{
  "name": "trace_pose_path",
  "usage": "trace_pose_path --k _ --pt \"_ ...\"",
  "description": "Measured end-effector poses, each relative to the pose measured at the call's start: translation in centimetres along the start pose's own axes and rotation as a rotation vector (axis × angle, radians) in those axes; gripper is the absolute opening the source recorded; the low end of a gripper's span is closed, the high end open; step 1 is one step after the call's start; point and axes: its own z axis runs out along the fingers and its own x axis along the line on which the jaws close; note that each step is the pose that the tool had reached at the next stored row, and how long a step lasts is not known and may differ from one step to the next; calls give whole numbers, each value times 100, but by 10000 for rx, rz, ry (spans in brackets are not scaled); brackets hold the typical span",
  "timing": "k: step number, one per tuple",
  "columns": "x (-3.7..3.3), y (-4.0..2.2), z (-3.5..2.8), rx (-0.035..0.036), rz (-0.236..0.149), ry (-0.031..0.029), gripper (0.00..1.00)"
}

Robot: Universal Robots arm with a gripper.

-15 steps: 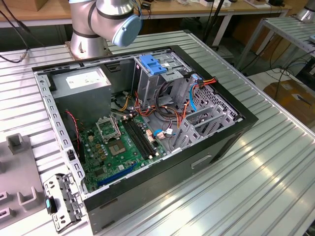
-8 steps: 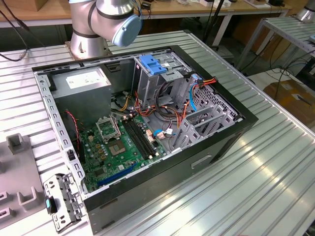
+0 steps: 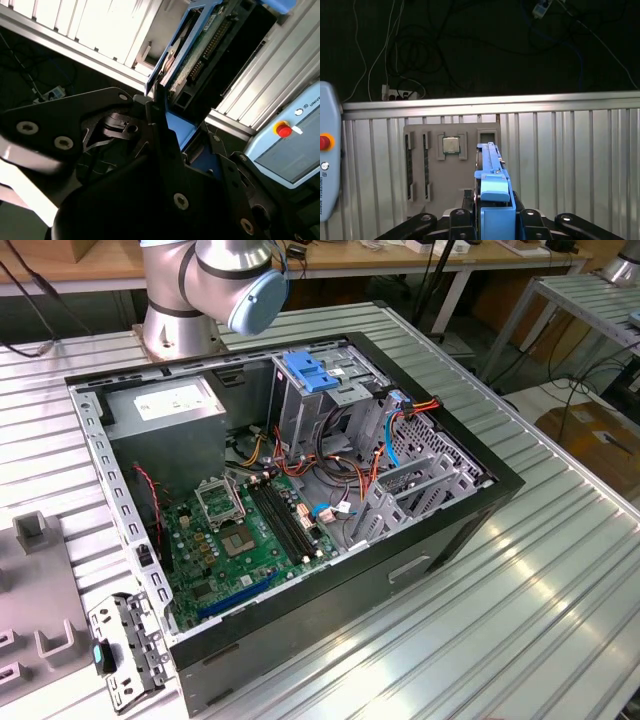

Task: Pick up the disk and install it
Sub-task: 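Pick up the disk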

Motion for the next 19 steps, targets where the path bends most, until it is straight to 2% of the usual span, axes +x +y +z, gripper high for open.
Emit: trace_pose_path --k 5,9,11,13,15,19 --pt "6 -4 -143 1 0 0 37" --pt "12 -9 -288 0 0 0 37" --pt "16 -12 -386 -1 0 0 37" --pt "19 -15 -449 -1 -1 1 37" --pt "21 -17 -491 -1 0 1 37" --pt "21 -17 -495 0 0 0 37"
